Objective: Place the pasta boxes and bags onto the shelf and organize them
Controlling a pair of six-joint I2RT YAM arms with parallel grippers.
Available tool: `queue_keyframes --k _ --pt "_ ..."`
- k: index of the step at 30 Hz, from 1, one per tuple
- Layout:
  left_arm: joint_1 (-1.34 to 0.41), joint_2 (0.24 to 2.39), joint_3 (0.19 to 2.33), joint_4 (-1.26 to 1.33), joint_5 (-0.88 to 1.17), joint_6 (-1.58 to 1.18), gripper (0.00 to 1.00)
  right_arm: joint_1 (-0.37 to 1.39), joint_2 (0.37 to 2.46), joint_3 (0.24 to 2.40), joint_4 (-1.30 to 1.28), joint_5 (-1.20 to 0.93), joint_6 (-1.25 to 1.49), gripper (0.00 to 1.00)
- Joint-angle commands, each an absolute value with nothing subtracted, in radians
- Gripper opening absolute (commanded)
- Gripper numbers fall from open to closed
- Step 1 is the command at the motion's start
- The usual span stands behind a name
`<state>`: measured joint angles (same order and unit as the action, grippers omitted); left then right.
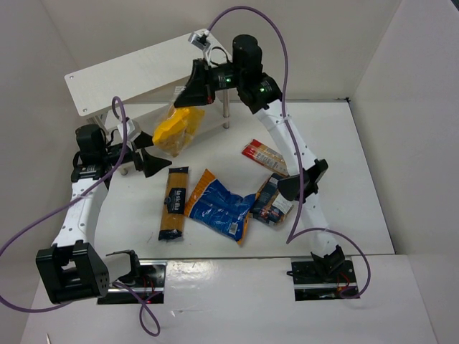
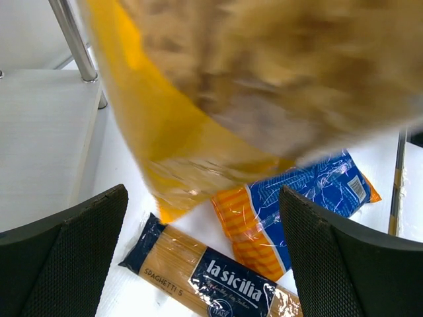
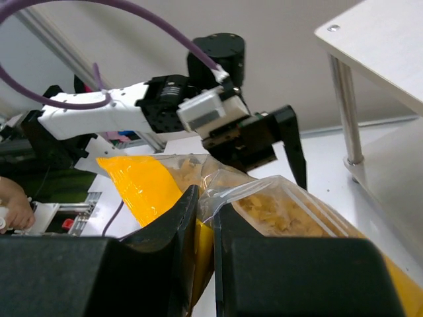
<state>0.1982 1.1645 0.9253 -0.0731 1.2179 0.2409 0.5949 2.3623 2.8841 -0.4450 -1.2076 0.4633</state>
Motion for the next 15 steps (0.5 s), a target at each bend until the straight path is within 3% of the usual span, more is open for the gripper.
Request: queue_keyframes --k 1,15 --pt "0.196 1.172 0.931 -0.054 1.278 0.291 1.00 0.643 2.347 2.973 -0.304 -1.224 0.502 0.00" --pt "0.196 1.181 0.911 0.153 1.192 0.017 1.00 0.675 2.376 3.031 -0.295 -1.195 0.511 0.00"
